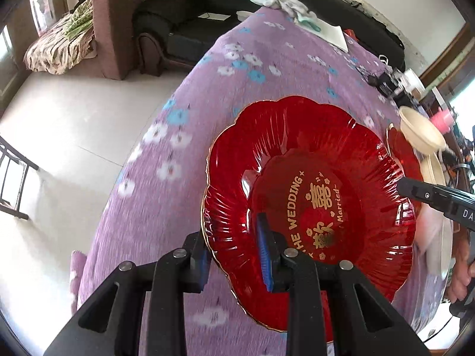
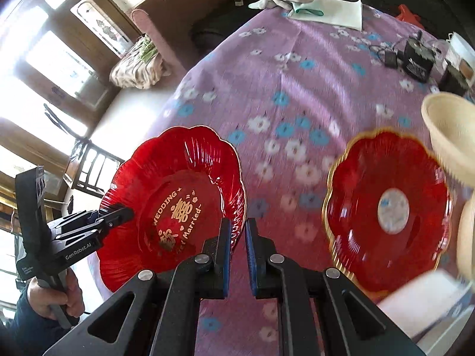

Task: Organize plates and bowls
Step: 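Close the left gripper on the rim of the red wedding plate, then lift and carry the red wedding plate across the table with the left gripper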

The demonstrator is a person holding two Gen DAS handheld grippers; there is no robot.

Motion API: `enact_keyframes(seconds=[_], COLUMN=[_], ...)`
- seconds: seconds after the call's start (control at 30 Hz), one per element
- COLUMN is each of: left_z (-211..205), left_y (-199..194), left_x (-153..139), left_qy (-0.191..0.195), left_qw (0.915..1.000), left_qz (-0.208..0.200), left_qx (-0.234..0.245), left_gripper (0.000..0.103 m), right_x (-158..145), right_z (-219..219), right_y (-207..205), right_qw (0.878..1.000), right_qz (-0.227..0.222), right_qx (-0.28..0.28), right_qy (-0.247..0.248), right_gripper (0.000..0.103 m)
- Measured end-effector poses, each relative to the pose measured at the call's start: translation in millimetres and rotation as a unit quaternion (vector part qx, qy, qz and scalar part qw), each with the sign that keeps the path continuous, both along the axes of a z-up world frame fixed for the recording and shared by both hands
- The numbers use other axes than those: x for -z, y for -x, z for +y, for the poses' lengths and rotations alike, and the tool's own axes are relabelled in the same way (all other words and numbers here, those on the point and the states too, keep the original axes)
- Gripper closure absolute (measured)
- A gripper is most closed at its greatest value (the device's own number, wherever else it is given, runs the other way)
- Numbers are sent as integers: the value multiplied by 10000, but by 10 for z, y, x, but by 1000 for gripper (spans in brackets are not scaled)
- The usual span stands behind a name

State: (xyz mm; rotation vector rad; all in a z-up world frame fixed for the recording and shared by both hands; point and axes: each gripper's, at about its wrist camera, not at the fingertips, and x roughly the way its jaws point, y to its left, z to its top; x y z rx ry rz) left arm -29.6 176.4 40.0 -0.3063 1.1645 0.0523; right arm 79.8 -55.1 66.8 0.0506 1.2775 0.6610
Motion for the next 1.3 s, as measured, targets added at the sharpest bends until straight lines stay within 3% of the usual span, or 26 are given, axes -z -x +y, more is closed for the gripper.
enact_keyframes(seconds=[0.3,0.6,0.73,0.97,1.17,1.3], left_z=[-277,-572,-826,-1442,-2278,-3063], left_y=[409,523,572,621,626,569], left_x=[3,-73,-222,-519,-808,-895], left_qy=[-23,-93,-254,-316,-299,-327], left_qw=[9990,9969,9954,9912,9786,9598], left_qz=[-89,-223,-415,-687,-996,-1051], left_qx=[426,750,821,1082,1777,2581], left_gripper=[78,78,74,72,71,67], right_x=[77,133,138,-124,-410,-537], right_z=[-309,-683,-870,-1467,-2287,-3036], right_y=[534,993,1110,1266,1580,1898], right_qw=[9988,9967,9964,9948,9871,9737], right_qz=[167,271,277,-53,-372,-507], right_qx=[459,764,793,953,1452,2118], right_qy=[-69,-65,-128,-353,-565,-673], right_gripper=[92,92,92,92,92,92])
